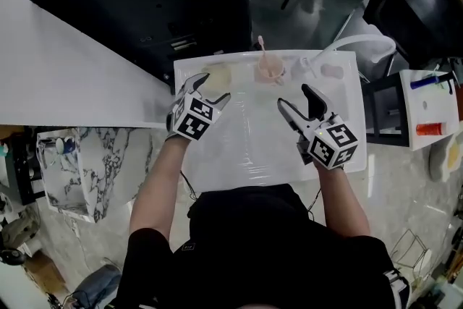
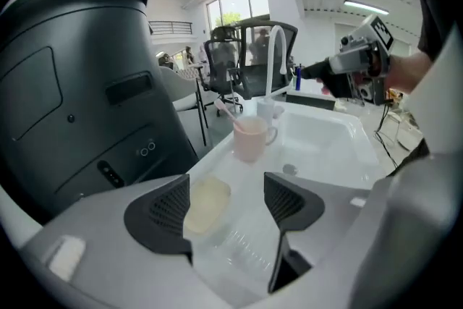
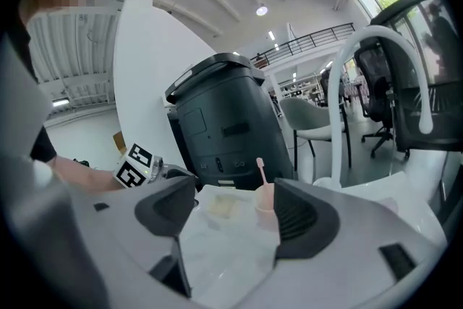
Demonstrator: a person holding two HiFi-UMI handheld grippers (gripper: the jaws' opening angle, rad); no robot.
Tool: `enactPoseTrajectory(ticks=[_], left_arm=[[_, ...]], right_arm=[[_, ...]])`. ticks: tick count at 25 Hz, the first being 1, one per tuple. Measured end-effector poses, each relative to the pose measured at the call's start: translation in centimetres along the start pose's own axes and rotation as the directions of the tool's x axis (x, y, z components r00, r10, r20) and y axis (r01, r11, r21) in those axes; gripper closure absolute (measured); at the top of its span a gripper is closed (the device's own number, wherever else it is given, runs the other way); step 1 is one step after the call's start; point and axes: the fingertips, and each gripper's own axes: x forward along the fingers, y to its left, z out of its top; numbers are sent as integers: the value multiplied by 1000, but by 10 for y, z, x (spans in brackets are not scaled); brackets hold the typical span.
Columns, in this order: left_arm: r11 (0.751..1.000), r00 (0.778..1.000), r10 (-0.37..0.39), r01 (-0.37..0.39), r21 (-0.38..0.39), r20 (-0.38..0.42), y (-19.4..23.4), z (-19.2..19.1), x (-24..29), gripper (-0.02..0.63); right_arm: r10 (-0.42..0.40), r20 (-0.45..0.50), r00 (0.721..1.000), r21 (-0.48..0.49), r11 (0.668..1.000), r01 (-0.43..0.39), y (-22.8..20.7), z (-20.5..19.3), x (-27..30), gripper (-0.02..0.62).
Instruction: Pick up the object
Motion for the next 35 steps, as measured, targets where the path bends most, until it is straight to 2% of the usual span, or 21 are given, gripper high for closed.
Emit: enactPoseTrajectory(ticks=[6,13,18,22,23,26,27,31,35], left_arm=[[991,991,-65,77,106,-116,-5,-37,50,282],[965,966,-74,132,226,-248,-3,-74,88,282],[957,949,-97,172,232,-300,-6,-91,99,285],[949,949,-77,164,271,-306,-3,-94,103,295],[946,951,-61,152,288,-303,-1,-93,103,309],[934,959,20,83,348,-282,12,-93,105,431],[929,961,42,63,364,-275,14,-93,106,451],[913,962,76,39,407,-261,16,-96,107,479],[898,971,95,12,441,-220,14,-88,97,547]], right_arm=[[-39,-26,999,30,999,40,-5,-21,-6,285],[-91,-52,995,58,994,94,-10,-39,-19,285],[-129,-38,991,67,989,131,-8,-40,-30,285],[-154,-33,988,68,985,156,-5,-39,-38,285],[-160,-30,987,69,984,162,-4,-39,-39,285],[-171,-26,985,61,983,172,4,-36,-43,285],[-172,-27,985,52,984,173,8,-36,-44,285],[-179,-36,983,18,983,180,22,-33,-50,285],[-202,-38,979,-1,979,202,32,-28,-61,285]])
